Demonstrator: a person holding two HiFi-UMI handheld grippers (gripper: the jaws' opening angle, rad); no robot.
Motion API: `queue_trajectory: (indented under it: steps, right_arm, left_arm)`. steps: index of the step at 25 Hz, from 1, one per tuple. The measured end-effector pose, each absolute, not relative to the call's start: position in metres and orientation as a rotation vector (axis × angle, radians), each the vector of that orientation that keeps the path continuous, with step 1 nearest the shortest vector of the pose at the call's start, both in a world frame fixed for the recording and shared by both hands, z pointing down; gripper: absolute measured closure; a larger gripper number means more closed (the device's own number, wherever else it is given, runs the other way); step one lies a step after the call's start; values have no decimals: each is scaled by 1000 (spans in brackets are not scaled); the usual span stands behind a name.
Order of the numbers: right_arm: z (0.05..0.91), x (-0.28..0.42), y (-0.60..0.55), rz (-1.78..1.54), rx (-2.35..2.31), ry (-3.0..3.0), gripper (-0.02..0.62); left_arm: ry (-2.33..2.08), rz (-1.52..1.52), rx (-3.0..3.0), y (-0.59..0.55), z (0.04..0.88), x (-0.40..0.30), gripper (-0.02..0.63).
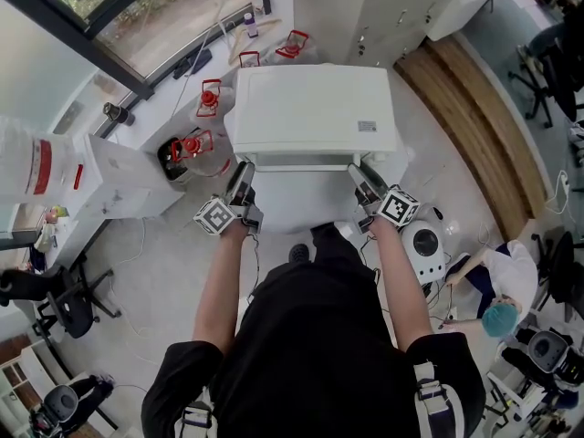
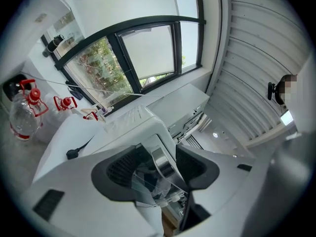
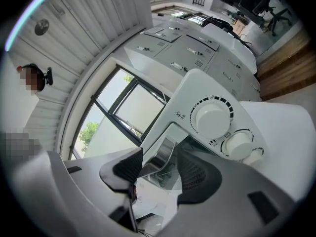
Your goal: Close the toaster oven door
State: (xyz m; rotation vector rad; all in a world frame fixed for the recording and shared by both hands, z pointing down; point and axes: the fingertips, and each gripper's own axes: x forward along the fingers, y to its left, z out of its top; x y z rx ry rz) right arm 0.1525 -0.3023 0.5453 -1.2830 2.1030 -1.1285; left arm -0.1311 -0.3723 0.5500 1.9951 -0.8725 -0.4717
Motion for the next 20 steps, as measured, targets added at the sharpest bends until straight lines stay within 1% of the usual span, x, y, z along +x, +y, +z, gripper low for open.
queue_trajectory:
  steps: [5, 7, 8, 9, 10, 11, 13, 16, 20]
  right_arm:
    - [564, 161, -269, -1160, -1368, 2044, 359]
    - [564, 158, -252, -1161, -1379, 2026, 379]
    - [563, 155, -243, -1162, -1380, 2025, 404]
    - [563, 150, -233, -1164, -1375, 2033, 465]
    - [562, 143, -223, -1164, -1363, 2052, 576]
    - [561, 135, -213, -1160, -1349, 2087, 578]
    - [561, 116, -193, -1146, -1346, 2188, 580]
    - [569, 99, -168, -1136, -1401, 2303, 580]
    - [586, 89, -142, -1185, -1464, 2270, 580]
  left_arm:
    - [-834, -472, 1991, -344, 552, -144, 372]
    - [-852, -448, 1981, -328, 556, -154, 425]
    - [-847, -455, 1978, -322, 556, -158, 468]
    - [-837, -465, 1980, -315, 555, -161, 507]
    - [-826, -466, 1983, -308, 554, -163, 542]
    - [-812, -454, 1988, -300, 556, -165, 559]
    - [-780, -407, 2007, -281, 559, -165, 569]
    - [-730, -305, 2045, -253, 570, -157, 571]
    - [-663, -192, 2069, -222, 583, -147, 571]
